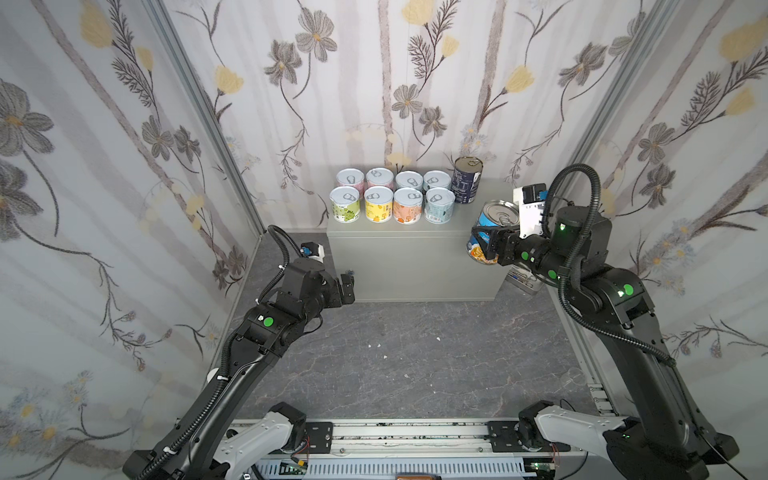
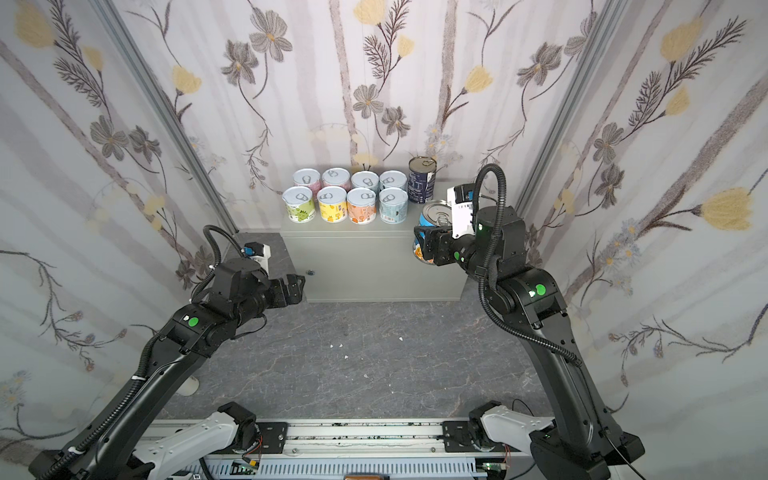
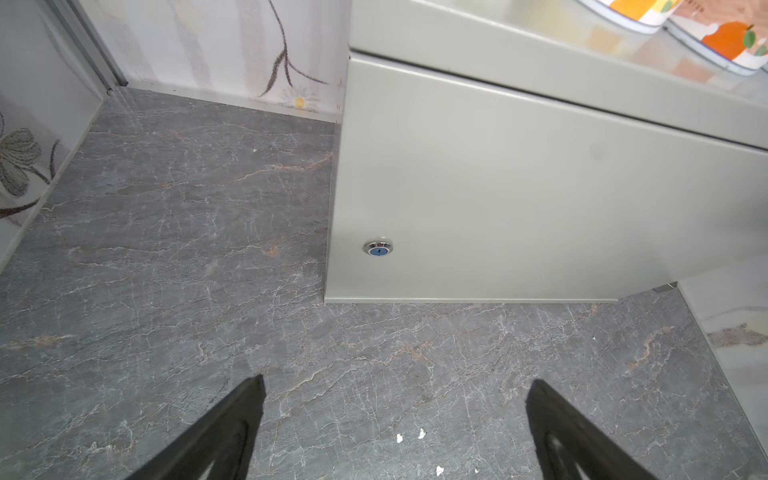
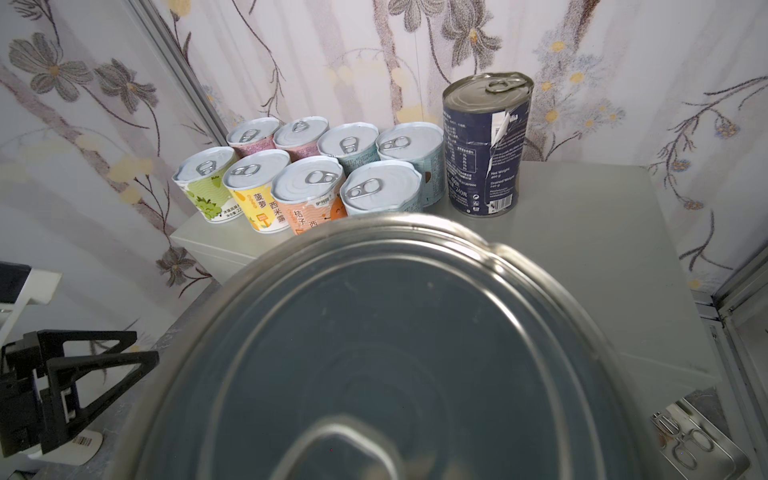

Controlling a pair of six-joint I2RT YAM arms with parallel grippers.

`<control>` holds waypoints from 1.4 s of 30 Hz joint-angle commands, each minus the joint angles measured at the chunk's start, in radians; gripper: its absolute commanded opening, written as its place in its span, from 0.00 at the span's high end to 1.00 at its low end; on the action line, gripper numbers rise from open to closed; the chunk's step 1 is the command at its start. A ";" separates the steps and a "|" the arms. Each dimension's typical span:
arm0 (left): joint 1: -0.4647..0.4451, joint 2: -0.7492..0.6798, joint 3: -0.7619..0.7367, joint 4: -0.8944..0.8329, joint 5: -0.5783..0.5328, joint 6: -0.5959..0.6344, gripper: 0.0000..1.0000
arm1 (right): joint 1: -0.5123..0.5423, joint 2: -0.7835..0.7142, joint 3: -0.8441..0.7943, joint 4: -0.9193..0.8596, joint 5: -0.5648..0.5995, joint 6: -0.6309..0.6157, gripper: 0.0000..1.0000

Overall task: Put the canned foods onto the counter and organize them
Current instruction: 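Raise the blue-labelled can over the cabinet top beside the navy can with the right gripper, then lower the blue-labelled can onto the cabinet top in front of the navy can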

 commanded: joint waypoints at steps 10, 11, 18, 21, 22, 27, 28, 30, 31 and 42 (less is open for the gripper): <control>0.071 0.011 -0.039 0.076 0.074 0.009 0.00 | -0.070 0.323 0.374 0.034 -0.020 -0.049 0.65; 0.078 0.010 -0.047 0.088 0.072 0.000 0.00 | -0.078 0.342 0.394 0.030 -0.016 -0.051 0.65; 0.130 0.002 -0.098 0.155 0.052 -0.052 0.00 | -0.110 0.424 0.442 0.039 -0.017 -0.057 0.65; 0.151 -0.002 -0.118 0.181 0.053 -0.072 0.00 | -0.122 0.445 0.443 0.052 -0.028 -0.059 0.65; 0.155 -0.001 -0.123 0.187 0.055 -0.075 0.00 | -0.125 0.452 0.443 0.057 -0.030 -0.060 0.65; 0.162 0.020 -0.131 0.211 0.059 -0.090 0.00 | -0.135 0.495 0.471 0.069 -0.041 -0.063 0.65; 0.163 0.024 -0.132 0.213 0.059 -0.090 0.00 | -0.136 0.501 0.475 0.071 -0.039 -0.064 0.65; 0.165 0.033 -0.131 0.219 0.059 -0.091 0.00 | -0.140 0.511 0.482 0.076 -0.038 -0.068 0.65; 0.164 0.035 -0.131 0.221 0.059 -0.092 0.00 | -0.140 0.514 0.483 0.078 -0.037 -0.069 0.65; 0.164 0.044 -0.141 0.234 0.060 -0.088 0.00 | -0.142 0.552 0.488 0.113 -0.055 -0.060 0.64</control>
